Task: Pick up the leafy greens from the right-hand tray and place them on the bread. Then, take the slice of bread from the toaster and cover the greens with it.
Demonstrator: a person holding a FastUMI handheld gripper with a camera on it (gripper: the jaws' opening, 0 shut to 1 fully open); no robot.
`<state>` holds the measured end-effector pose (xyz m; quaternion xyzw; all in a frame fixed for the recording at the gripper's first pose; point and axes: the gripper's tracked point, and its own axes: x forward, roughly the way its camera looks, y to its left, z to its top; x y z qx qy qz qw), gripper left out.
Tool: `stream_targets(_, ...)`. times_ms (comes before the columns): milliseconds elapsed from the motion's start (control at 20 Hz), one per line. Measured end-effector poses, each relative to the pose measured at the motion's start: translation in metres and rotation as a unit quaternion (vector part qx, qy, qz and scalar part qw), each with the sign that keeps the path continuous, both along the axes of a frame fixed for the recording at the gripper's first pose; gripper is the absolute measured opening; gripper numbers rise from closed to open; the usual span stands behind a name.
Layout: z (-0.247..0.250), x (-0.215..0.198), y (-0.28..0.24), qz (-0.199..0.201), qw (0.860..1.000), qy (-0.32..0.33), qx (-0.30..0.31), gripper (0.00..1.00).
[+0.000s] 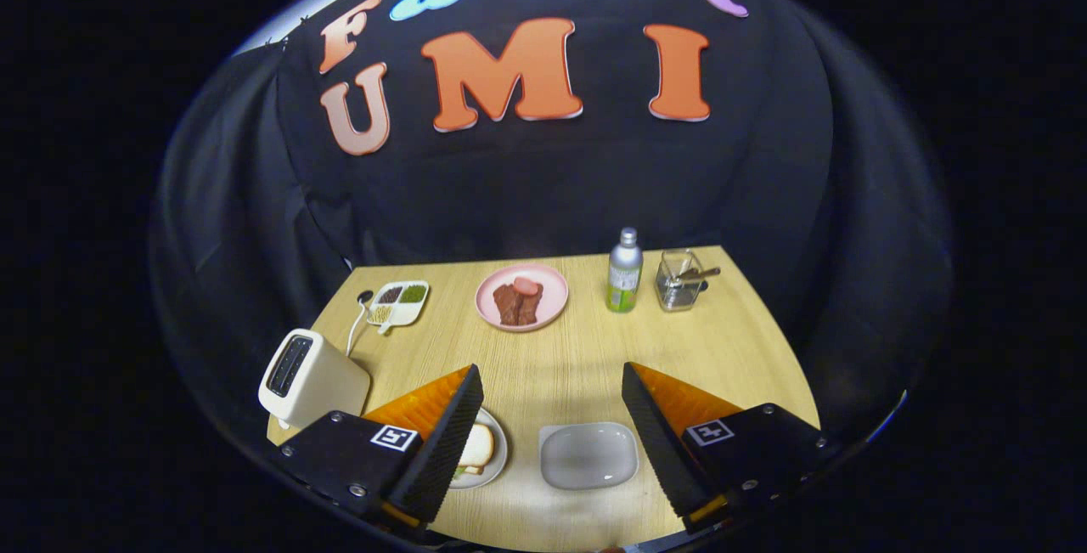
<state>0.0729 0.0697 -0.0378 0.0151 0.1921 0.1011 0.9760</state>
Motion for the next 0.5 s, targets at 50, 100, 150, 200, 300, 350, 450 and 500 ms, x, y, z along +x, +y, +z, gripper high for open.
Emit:
stream_targets(50,0.018,-0.003,-0.004,-0.004,1.0,-0.029,0.0,0.99)
stream_targets(100,0.034,-0.006,-0.01,-0.01,0.998,-0.059,-0.002,0.99)
stream_targets(150,0.049,-0.012,-0.017,-0.017,0.996,-0.089,-0.007,0.99)
stream_targets(200,0.063,-0.019,-0.024,-0.027,0.993,-0.117,-0.01,0.99)
stream_targets(300,0.083,-0.029,-0.031,-0.041,0.985,-0.169,-0.012,0.99)
stream_targets(350,0.089,-0.036,-0.033,-0.042,0.982,-0.185,-0.01,0.99)
stream_targets(450,0.098,-0.046,-0.037,-0.047,0.977,-0.209,-0.004,0.99)
stream_targets(500,0.099,-0.05,-0.04,-0.052,0.975,-0.215,-0.002,0.99)
